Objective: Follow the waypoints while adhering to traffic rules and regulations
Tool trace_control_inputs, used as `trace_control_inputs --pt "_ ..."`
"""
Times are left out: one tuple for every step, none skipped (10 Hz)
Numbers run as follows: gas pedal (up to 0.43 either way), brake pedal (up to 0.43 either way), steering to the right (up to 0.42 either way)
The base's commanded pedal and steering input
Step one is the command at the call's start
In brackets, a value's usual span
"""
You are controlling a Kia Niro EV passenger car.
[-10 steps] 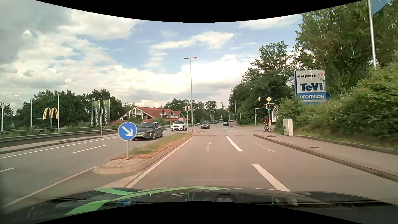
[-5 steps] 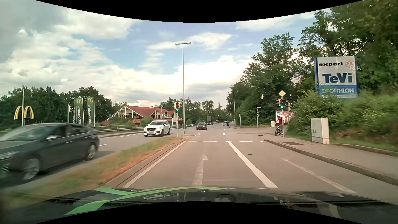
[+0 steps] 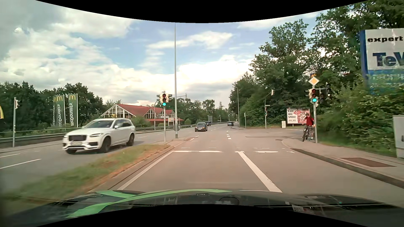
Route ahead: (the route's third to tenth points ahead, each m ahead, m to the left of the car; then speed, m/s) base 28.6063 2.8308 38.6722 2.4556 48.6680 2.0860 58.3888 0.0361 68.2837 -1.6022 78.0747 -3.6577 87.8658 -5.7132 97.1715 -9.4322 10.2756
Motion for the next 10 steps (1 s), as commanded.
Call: trace_control_inputs --pt "0.118 0.000 0.008" --pt "0.118 0.000 0.007" --pt "0.118 0.000 0.007" --pt "0.118 0.000 0.007" --pt "0.130 0.000 0.007" --pt "0.130 0.000 0.007" --pt "0.138 0.000 0.007" --pt "0.138 0.000 0.007" --pt "0.138 0.000 0.007" --pt "0.138 0.000 0.007"
